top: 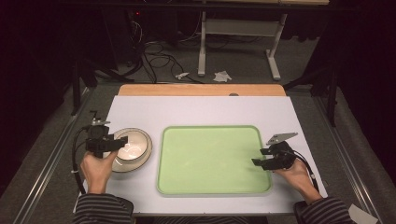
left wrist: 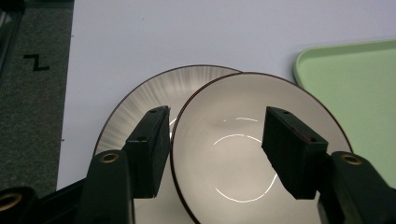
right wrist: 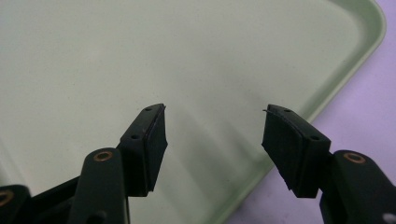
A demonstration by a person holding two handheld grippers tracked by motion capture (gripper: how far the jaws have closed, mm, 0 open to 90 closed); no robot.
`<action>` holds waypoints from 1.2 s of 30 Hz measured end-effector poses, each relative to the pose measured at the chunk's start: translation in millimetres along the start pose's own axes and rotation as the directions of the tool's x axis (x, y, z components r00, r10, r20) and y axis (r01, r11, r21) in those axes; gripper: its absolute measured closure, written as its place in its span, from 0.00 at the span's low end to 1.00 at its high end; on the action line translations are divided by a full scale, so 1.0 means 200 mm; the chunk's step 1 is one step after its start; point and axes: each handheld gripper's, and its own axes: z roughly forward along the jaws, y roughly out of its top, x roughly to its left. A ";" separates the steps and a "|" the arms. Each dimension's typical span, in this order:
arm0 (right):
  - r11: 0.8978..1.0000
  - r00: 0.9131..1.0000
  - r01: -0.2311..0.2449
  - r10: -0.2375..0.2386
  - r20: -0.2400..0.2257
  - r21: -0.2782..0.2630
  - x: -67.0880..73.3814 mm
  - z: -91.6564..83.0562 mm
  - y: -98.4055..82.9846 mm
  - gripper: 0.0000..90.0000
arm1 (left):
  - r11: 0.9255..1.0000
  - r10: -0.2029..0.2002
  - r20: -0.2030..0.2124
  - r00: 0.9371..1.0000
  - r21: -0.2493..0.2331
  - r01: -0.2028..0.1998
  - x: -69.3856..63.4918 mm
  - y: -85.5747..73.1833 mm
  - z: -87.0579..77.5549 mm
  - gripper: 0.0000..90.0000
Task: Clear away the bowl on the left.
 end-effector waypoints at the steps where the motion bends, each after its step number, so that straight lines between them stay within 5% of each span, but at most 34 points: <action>1: 1.000 1.000 0.000 0.000 0.000 0.000 0.00 0.00 0.00 0.46 | 1.000 -0.003 -0.005 1.000 0.004 0.003 0.01 0.00 0.00 0.47; 15: 1.000 1.000 0.007 -0.007 -0.006 0.010 0.00 0.01 0.00 0.46 | 0.997 -0.034 -0.051 0.998 0.063 0.037 0.08 -0.02 0.06 0.54; 30: 1.000 1.000 0.023 -0.023 -0.004 0.018 0.00 0.01 0.00 0.46 | 0.989 0.003 -0.116 0.993 0.144 0.013 0.12 -0.06 0.15 0.61; 36: 0.999 1.000 0.028 -0.028 0.001 0.021 0.00 0.01 0.00 0.46 | 0.985 -0.052 -0.117 0.992 0.155 0.070 0.13 -0.06 0.17 0.68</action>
